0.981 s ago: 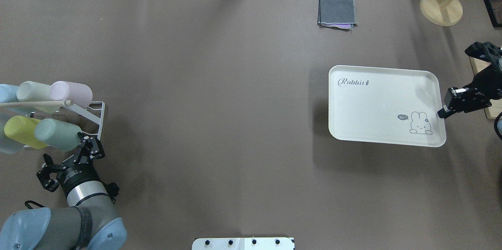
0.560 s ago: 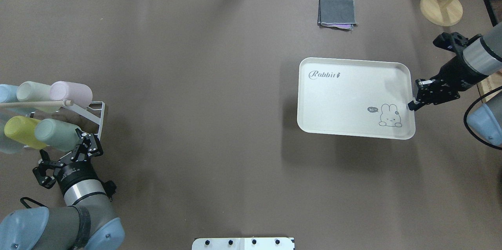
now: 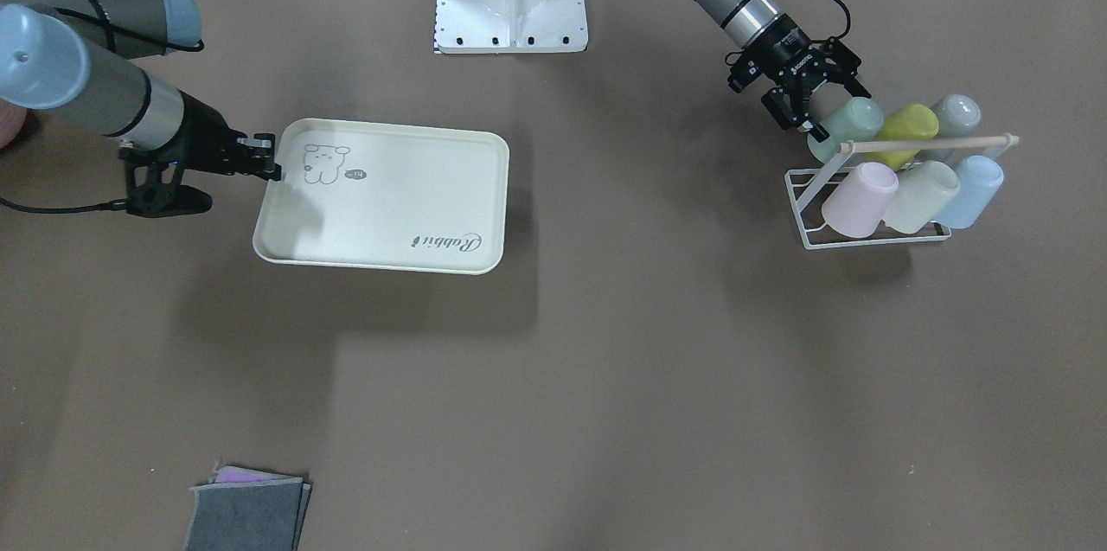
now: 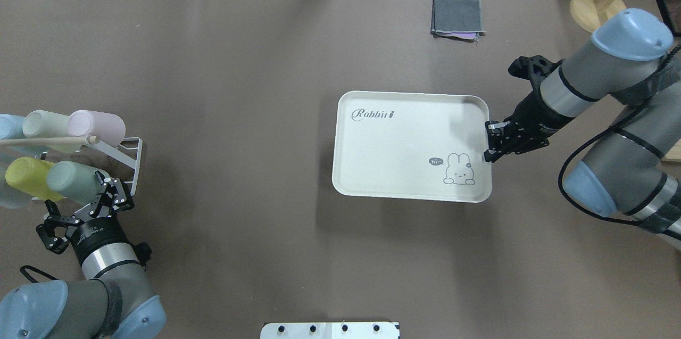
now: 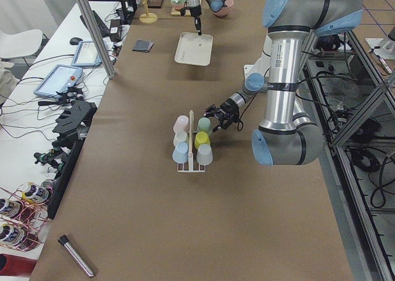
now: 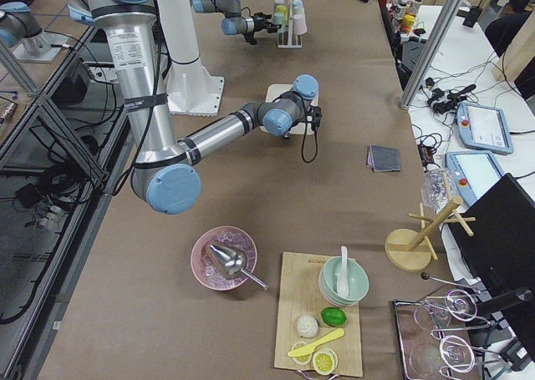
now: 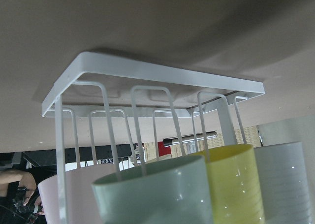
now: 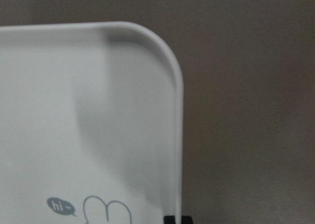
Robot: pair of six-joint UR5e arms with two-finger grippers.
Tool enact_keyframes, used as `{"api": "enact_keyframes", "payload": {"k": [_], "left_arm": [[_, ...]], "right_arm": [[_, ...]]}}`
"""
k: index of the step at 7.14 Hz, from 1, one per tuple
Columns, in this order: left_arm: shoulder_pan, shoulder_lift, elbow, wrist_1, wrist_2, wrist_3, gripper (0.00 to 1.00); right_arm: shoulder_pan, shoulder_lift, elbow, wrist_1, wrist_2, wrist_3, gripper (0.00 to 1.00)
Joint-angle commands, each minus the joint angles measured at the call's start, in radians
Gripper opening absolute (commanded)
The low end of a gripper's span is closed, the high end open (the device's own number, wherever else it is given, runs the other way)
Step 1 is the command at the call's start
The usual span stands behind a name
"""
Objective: Pick up and place green cup on tray
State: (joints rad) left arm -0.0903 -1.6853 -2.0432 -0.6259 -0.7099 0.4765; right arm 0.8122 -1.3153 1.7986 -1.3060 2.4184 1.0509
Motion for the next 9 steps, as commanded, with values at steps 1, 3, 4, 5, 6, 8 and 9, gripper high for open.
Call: {"api": "enact_keyframes", "payload": {"k": [1,3,4,5,6,8,9], "left_arm": [[0.003,-0.001,0.024,-0.003,0.004,-0.029,0.98],[0.003,-0.004,0.056,-0.006,0.018,-0.084,0.98],[0.001,-0.01,0.06,-0.006,0.02,-0.085,0.98],[0.001,-0.01,0.069,-0.009,0.055,-0.085,0.98],[0.001,-0.011,0.075,-0.017,0.056,-0.085,0.98],[0.0,-0.016,0.089,-0.018,0.076,-0.084,0.98],[0.0,-0.016,0.089,-0.018,0.078,-0.084,0.98]], "right_arm": [[-0.137,0.106,-0.005,-0.007,-0.091,0.092,0.0],[-0.206,0.151,-0.018,-0.009,-0.142,0.141,0.0],[-0.22,0.177,-0.037,-0.007,-0.148,0.152,0.0],[-0.229,0.207,-0.068,-0.006,-0.148,0.152,0.0],[-0.238,0.235,-0.089,-0.006,-0.148,0.152,0.0],[-0.242,0.28,-0.145,0.001,-0.148,0.152,0.0],[-0.242,0.297,-0.165,0.002,-0.148,0.15,0.0]]}}
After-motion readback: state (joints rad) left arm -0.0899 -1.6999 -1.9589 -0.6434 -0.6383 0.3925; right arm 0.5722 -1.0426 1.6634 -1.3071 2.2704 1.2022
